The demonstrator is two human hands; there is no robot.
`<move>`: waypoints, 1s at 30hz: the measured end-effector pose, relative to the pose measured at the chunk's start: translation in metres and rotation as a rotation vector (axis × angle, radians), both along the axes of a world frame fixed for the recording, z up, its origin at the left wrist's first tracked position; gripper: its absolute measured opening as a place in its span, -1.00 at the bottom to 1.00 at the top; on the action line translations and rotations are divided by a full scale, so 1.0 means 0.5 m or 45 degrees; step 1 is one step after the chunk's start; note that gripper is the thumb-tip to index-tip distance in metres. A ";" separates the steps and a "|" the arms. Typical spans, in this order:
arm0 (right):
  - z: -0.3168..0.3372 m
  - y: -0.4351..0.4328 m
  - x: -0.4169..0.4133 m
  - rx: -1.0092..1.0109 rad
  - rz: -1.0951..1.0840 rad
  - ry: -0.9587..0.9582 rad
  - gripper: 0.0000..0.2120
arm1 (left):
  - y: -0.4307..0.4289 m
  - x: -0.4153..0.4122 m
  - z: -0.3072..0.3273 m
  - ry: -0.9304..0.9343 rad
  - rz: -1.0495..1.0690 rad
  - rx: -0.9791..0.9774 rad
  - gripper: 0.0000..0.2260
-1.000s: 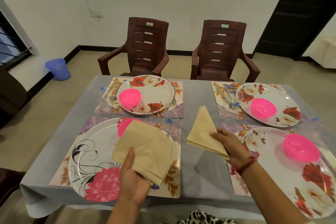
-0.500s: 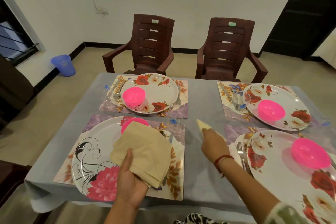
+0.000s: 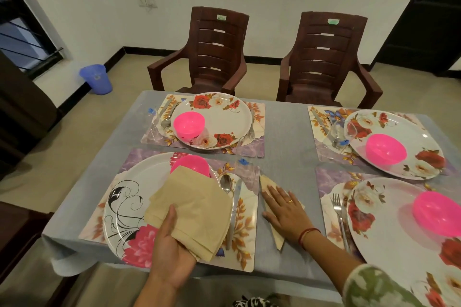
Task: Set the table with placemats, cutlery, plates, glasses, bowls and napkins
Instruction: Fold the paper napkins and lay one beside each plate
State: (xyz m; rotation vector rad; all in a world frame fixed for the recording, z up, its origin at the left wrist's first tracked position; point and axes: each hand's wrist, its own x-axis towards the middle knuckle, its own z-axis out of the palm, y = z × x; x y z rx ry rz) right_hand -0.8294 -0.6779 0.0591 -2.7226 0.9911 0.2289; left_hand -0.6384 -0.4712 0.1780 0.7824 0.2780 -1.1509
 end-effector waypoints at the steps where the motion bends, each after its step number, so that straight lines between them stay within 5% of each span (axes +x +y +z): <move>1: -0.008 0.000 -0.002 -0.004 -0.019 -0.021 -0.24 | 0.001 0.001 0.001 -0.009 -0.006 0.005 -0.56; 7: -0.029 0.017 0.018 -0.005 -0.266 -0.069 -0.23 | 0.011 -0.005 0.000 -0.007 0.006 0.057 0.00; 9: -0.031 0.011 0.021 -0.014 -0.274 -0.066 -0.21 | 0.006 -0.012 0.008 0.020 0.009 0.032 -0.09; 13: -0.027 0.012 0.021 -0.005 -0.280 -0.069 -0.20 | -0.006 -0.020 0.009 -0.004 0.018 0.016 -0.61; 21: -0.032 0.026 0.013 0.018 -0.324 -0.074 -0.13 | -0.011 -0.039 0.028 -0.019 -0.028 0.010 -0.65; 25: 0.041 0.051 0.021 0.151 -0.689 -0.757 -0.17 | -0.020 -0.048 0.042 -0.032 -0.074 0.016 -0.57; 28: 0.145 0.099 0.009 0.439 -1.068 -1.257 -0.55 | -0.034 -0.059 0.041 0.023 -0.126 -0.022 -0.56; 30: 0.210 0.136 -0.002 0.931 -1.104 -1.263 -0.82 | -0.047 -0.073 0.042 0.050 -0.151 -0.049 -0.57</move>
